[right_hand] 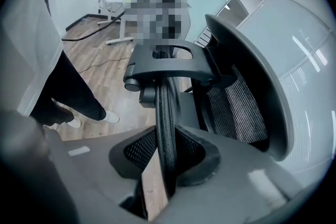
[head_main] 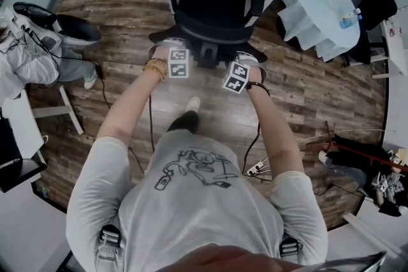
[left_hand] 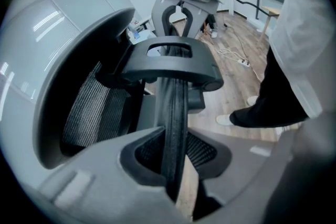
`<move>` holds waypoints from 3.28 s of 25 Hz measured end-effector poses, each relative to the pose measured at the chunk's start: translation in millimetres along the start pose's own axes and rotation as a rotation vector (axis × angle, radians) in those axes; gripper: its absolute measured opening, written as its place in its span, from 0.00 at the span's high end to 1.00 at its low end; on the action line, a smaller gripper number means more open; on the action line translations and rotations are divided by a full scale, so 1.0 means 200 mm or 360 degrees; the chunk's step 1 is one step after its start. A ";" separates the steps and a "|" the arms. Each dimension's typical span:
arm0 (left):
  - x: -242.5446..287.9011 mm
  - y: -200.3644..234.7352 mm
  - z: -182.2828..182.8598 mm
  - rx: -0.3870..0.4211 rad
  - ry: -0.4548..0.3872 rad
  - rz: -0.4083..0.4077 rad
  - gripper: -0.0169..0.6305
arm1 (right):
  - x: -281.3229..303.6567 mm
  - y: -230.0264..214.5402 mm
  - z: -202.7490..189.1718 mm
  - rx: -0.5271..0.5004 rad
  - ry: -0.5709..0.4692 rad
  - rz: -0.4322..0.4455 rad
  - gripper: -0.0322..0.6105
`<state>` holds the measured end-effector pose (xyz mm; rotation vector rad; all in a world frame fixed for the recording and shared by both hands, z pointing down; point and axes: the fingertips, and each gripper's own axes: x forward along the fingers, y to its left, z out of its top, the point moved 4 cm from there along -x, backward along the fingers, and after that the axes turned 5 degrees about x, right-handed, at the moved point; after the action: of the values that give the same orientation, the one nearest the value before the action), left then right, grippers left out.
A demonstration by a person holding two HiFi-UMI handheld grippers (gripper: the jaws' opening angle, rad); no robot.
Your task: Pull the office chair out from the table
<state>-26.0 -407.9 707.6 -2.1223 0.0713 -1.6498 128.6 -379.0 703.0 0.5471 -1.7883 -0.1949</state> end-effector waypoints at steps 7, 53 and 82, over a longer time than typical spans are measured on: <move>-0.05 -0.14 0.04 -0.0049 0.0047 -0.0016 0.82 | -0.07 0.13 -0.01 0.0011 0.0020 -0.0011 0.79; -0.64 -1.66 0.53 -0.0156 0.0041 -0.0022 0.82 | -0.85 1.55 -0.18 -0.0107 -0.0037 0.0017 0.78; -0.99 -2.49 0.54 -0.0075 -0.0024 0.0047 0.82 | -1.22 2.40 -0.04 -0.0030 -0.0024 0.0032 0.78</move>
<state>-96.2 133.7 694.5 -2.1578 0.1375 -1.6306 57.1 154.8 689.7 0.5150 -1.8040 -0.2023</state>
